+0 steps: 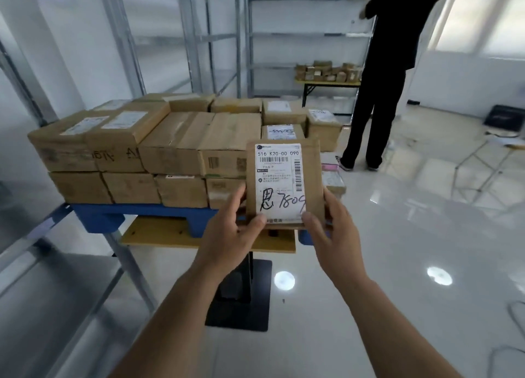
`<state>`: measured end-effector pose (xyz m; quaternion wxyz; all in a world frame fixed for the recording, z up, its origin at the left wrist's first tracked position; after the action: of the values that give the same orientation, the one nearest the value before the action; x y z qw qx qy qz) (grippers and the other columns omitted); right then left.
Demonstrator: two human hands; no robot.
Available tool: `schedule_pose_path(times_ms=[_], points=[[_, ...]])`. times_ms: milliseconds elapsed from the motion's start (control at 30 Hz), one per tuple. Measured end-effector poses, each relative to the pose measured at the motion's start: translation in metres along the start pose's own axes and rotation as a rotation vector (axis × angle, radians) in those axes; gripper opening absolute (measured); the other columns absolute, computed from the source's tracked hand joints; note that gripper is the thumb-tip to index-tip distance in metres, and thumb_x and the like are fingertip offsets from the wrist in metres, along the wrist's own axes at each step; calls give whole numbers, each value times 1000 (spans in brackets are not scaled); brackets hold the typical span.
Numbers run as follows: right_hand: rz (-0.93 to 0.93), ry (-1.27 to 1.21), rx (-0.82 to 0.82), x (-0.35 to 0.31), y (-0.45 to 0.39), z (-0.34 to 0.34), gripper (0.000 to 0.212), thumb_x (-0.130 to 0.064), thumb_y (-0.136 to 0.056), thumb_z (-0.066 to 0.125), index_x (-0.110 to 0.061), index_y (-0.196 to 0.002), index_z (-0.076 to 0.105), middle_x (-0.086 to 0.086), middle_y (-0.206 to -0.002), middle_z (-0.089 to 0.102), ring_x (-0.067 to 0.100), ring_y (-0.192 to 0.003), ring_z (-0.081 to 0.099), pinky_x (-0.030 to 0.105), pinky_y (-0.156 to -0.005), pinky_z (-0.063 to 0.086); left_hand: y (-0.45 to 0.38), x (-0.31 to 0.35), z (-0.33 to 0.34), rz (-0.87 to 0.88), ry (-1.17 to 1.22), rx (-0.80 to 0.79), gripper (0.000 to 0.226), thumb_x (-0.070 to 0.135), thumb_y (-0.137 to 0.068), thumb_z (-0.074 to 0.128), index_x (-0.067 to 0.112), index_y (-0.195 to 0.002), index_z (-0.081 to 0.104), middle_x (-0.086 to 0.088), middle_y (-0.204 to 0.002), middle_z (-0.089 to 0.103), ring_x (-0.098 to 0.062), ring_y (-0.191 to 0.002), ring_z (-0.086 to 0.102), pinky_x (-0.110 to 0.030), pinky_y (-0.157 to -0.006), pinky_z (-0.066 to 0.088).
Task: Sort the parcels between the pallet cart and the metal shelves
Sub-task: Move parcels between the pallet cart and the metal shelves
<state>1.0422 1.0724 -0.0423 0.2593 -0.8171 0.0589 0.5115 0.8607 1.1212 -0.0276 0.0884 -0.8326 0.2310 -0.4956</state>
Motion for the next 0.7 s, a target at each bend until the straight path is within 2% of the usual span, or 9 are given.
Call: schedule_pose_path(times_ms=[133, 200, 267, 300, 367, 467, 567, 633, 700], points=[[-33, 13, 83, 3, -42, -51, 53, -42, -87, 52, -35, -138, 40, -5, -125, 56, 11, -106, 59, 37, -85, 56, -49, 42, 34, 101, -51, -37, 62, 40, -91, 53, 37, -142, 18, 42, -101, 36, 35, -86, 40, 6, -62, 36], [-36, 20, 107, 7, -67, -76, 50, -43, -88, 52, -37, -136, 42, -5, -122, 58, 10, -103, 60, 37, -83, 56, -74, 63, 50, 151, -75, -65, 56, 38, -93, 51, 38, -140, 21, 37, -105, 44, 24, -87, 50, -3, -63, 45], [-44, 34, 114, 12, -93, -100, 45, -42, -88, 52, -39, -132, 45, -5, -117, 61, 11, -100, 61, 37, -83, 54, -100, 81, 66, 159, -100, -85, 58, 38, -94, 50, 33, -145, 23, 26, -113, 50, 9, -93, 55, -14, -74, 49], [-47, 41, 112, 15, -106, -109, 43, -41, -88, 52, -38, -131, 47, -5, -114, 62, 11, -99, 61, 38, -83, 54, -112, 88, 74, 157, -107, -93, 58, 38, -94, 49, 30, -145, 23, 24, -114, 50, 7, -96, 54, -17, -79, 48], [-30, 51, 95, 22, -130, -122, 39, -39, -89, 53, -37, -128, 49, -5, -110, 63, 11, -94, 61, 37, -81, 53, -133, 96, 89, 156, -135, -115, 56, 38, -94, 48, 30, -144, 25, 25, -113, 50, 10, -92, 53, -14, -75, 46], [-5, 61, 54, 38, -160, -130, 38, -38, -89, 53, -34, -127, 50, -4, -105, 64, 7, -85, 61, 25, -66, 49, -159, 94, 106, 114, -222, -132, 57, 44, -94, 46, 31, -145, 24, 19, -121, 53, 5, -88, 53, -9, -63, 36], [-2, 82, 24, 53, -181, -125, 36, -36, -90, 53, -30, -126, 52, -3, -102, 64, 3, -80, 59, 16, -55, 40, -180, 84, 114, 35, -303, -151, 60, 47, -94, 45, 31, -146, 21, 22, -126, 48, 0, -96, 48, -8, -63, 29], [20, 80, 5, 63, -192, -118, 36, -37, -90, 53, -28, -125, 53, -1, -103, 65, 11, -83, 61, 20, -57, 41, -192, 74, 118, 0, -385, -186, 63, 50, -93, 42, 29, -147, 18, 18, -130, 50, -6, -100, 56, -15, -68, 39], [52, 90, -5, 73, -201, -110, 36, -38, -91, 53, -26, -125, 53, 1, -103, 65, 15, -84, 60, 22, -58, 41, -203, 63, 121, -41, -475, -227, 69, 54, -93, 38, 26, -150, 11, 7, -138, 50, -14, -112, 55, -25, -81, 42]])
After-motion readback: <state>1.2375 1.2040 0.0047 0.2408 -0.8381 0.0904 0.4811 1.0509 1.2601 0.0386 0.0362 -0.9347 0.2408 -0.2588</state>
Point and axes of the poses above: each hand's wrist, its own y-axis away from the middle knuckle, its own z-axis out of the palm, x = y × z, the point moved 3 cm from there along -y, towards the middle knuckle
